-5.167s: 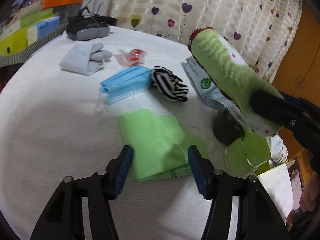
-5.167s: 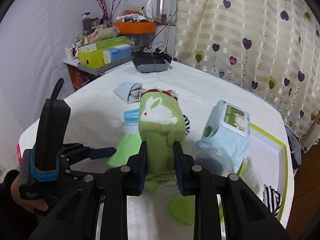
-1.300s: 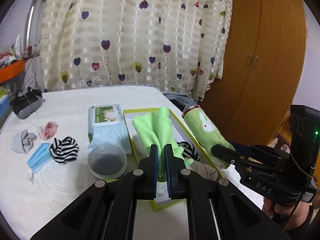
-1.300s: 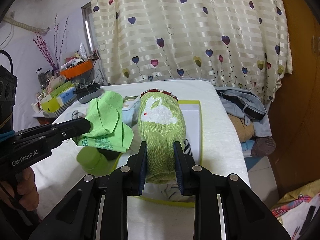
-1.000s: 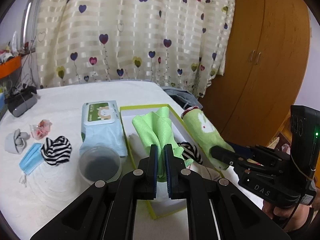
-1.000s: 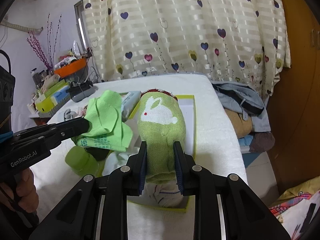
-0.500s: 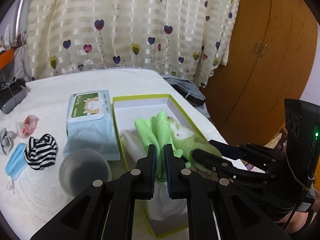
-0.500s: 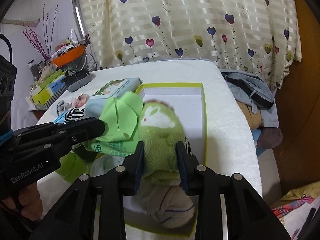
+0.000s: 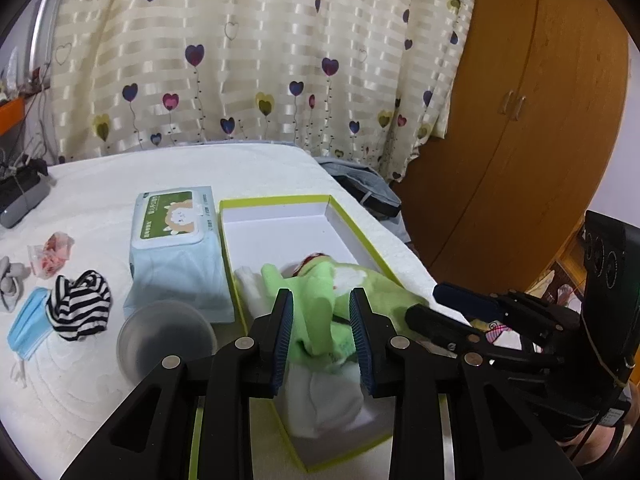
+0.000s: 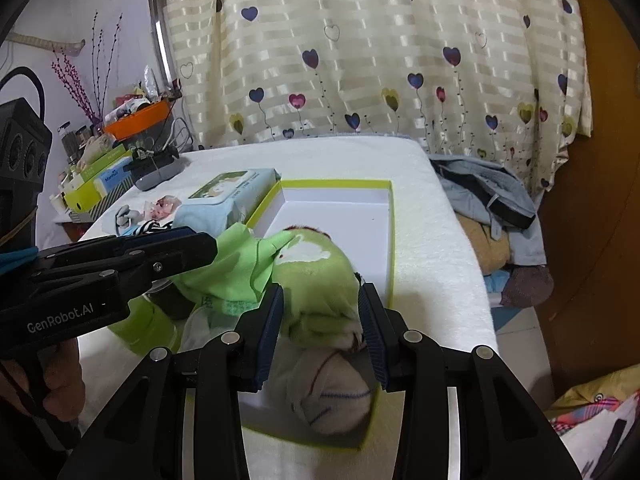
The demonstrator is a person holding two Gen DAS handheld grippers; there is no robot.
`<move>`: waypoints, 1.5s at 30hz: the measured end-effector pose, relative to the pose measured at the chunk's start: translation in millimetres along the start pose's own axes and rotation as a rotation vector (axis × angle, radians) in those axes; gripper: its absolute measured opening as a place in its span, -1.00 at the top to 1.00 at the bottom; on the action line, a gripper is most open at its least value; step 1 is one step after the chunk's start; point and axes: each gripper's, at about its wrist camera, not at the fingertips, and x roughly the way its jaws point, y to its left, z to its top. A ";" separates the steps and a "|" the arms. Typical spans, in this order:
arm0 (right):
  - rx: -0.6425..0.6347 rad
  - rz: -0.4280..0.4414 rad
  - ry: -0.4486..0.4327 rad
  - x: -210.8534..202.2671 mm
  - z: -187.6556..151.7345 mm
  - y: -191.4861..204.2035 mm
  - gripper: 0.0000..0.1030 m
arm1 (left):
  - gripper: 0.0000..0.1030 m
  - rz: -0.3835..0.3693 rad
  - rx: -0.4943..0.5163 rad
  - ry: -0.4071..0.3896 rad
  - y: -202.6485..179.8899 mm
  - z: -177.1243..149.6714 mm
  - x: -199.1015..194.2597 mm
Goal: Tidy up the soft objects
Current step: 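Lower and open the left tool in the box while the right tool releases the sock, then move both tools back toward the blue mask and striped sock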
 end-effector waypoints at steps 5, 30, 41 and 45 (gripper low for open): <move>0.012 0.017 0.003 -12.6 -11.3 -0.9 0.22 | 0.47 -0.002 0.006 -0.010 -1.0 -9.8 -17.2; -0.012 -0.009 0.080 10.7 -24.7 5.4 0.63 | 0.47 -0.024 0.008 0.096 -8.0 -47.2 -11.4; -0.022 -0.004 0.028 -13.1 -19.9 15.4 0.63 | 0.47 -0.023 0.008 0.049 -4.7 -40.5 -29.0; -0.028 -0.015 0.020 -20.5 -20.5 23.3 0.61 | 0.47 -0.017 0.006 0.027 -2.7 -40.1 -40.9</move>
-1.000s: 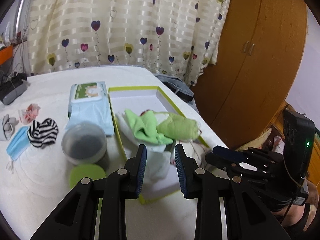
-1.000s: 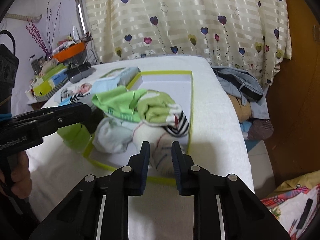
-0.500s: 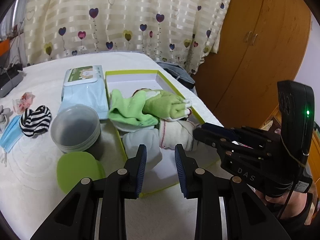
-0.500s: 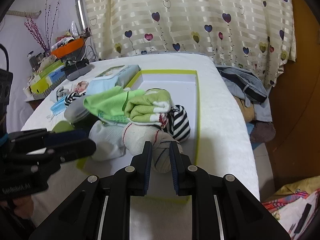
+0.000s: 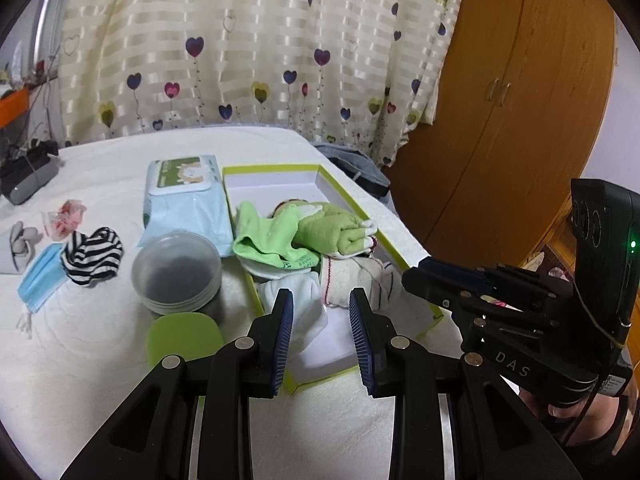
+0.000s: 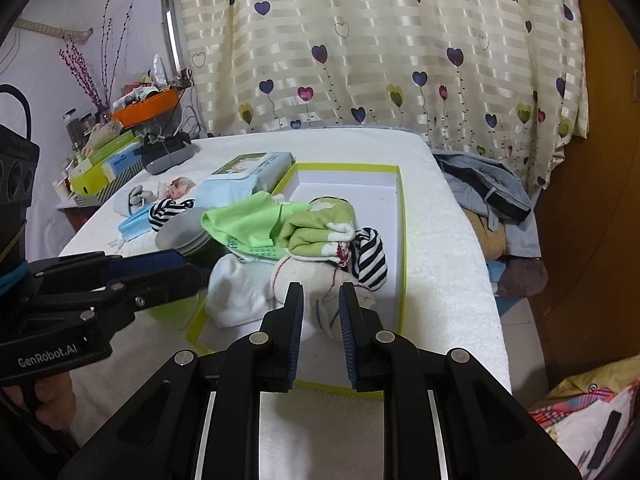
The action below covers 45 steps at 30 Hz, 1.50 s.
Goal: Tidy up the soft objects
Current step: 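Move both tools back toward the blue mask and striped sock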
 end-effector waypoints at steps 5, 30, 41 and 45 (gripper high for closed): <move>-0.008 -0.009 -0.005 -6.3 -0.7 9.7 0.10 | 0.47 0.013 -0.004 -0.026 2.3 -1.0 -15.2; -0.076 0.034 -0.060 -28.3 9.6 78.5 0.10 | 0.47 0.119 -0.115 -0.104 63.9 -20.1 -72.0; -0.100 0.077 -0.053 -16.3 16.9 104.2 0.10 | 0.46 0.193 -0.213 -0.100 118.4 -26.8 -80.1; -0.110 0.092 -0.041 -9.6 19.2 111.5 0.10 | 0.46 0.205 -0.225 -0.107 127.4 -26.9 -82.4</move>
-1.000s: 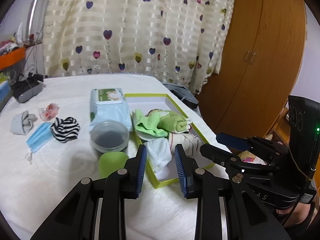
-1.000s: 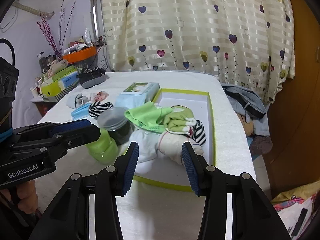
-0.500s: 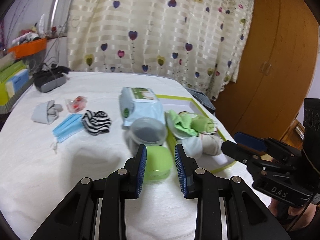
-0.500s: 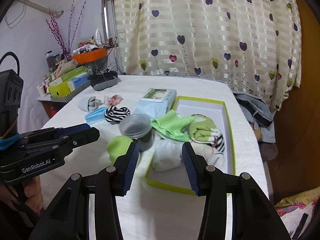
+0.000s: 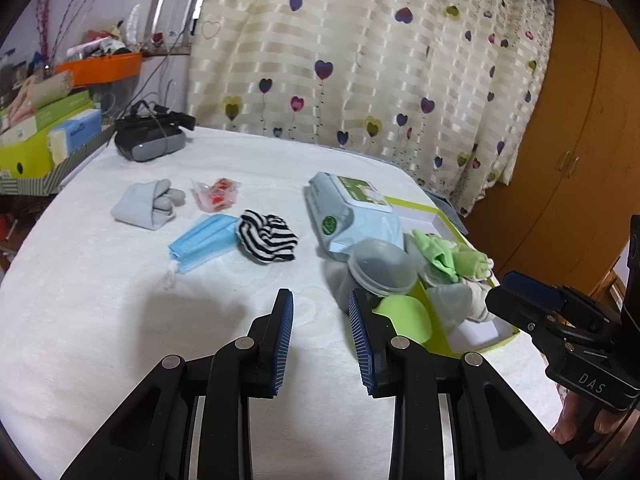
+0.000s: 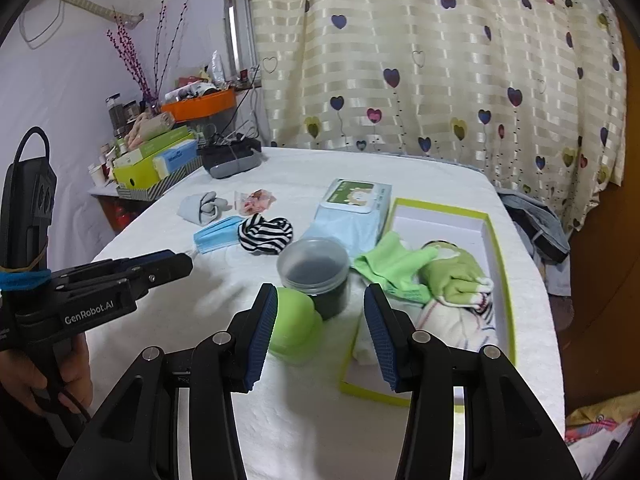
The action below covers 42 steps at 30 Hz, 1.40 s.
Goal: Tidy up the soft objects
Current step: 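Move both tools back toward the blue mask and striped sock, then close the right tool on the black-and-white striped sock and lift it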
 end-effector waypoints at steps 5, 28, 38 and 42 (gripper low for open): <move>-0.021 0.017 0.002 6.4 6.2 9.5 0.10 | 0.42 0.038 -0.033 -0.006 19.9 3.6 0.5; -0.187 0.113 0.142 92.7 47.4 79.9 0.10 | 0.32 0.105 -0.120 -0.008 86.5 14.5 7.6; -0.312 0.083 0.336 168.1 74.6 99.5 0.10 | 0.32 0.113 -0.166 -0.007 115.5 20.2 15.2; -0.342 0.077 0.421 197.8 78.5 100.9 0.10 | 0.32 0.103 -0.179 -0.002 122.2 20.8 18.9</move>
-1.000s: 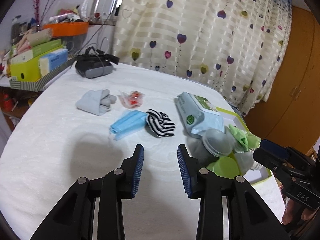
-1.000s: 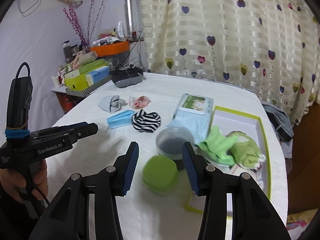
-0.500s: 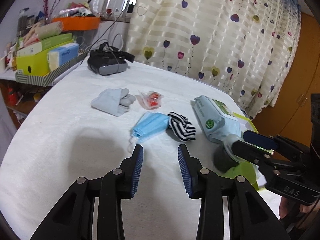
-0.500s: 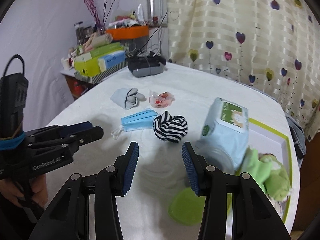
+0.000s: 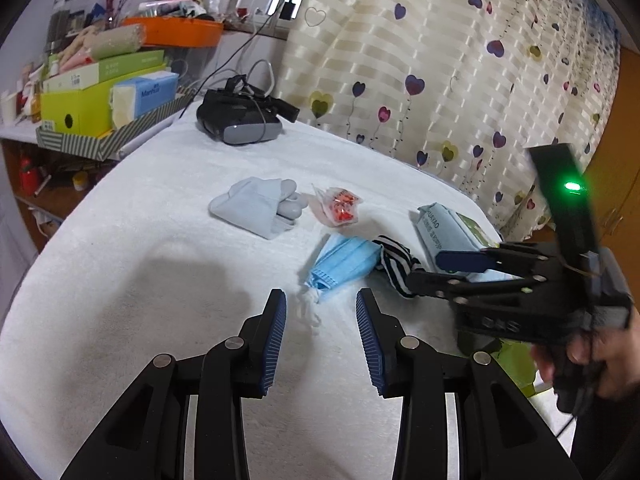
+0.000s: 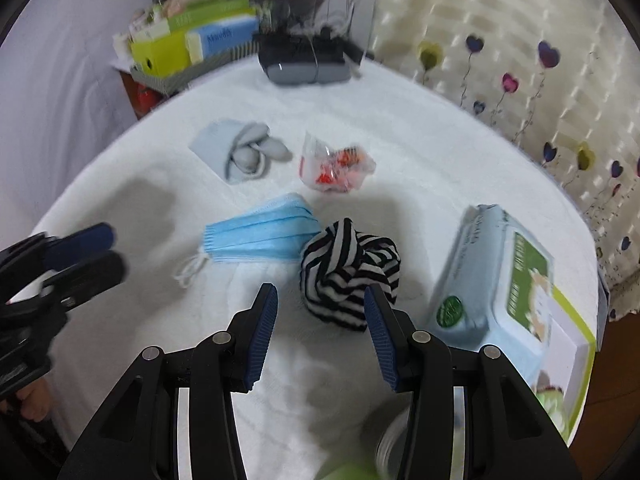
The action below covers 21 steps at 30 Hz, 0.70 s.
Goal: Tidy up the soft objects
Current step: 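Close the right tool on the black-and-white striped sock and lift it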
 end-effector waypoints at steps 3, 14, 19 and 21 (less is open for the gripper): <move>-0.017 -0.015 0.055 16.8 8.4 -3.5 0.10 | 0.32 -0.003 -0.003 0.004 1.8 1.7 2.5; -0.042 -0.004 0.115 40.9 12.2 -11.8 0.66 | 0.32 0.009 0.030 0.029 -9.2 11.3 14.5; -0.025 -0.009 0.015 14.0 6.7 -18.2 0.73 | 0.17 0.021 0.082 0.042 -21.5 14.1 21.5; -0.019 -0.001 -0.031 -0.7 4.1 -20.4 0.73 | 0.11 0.030 0.108 0.042 -26.2 16.6 26.0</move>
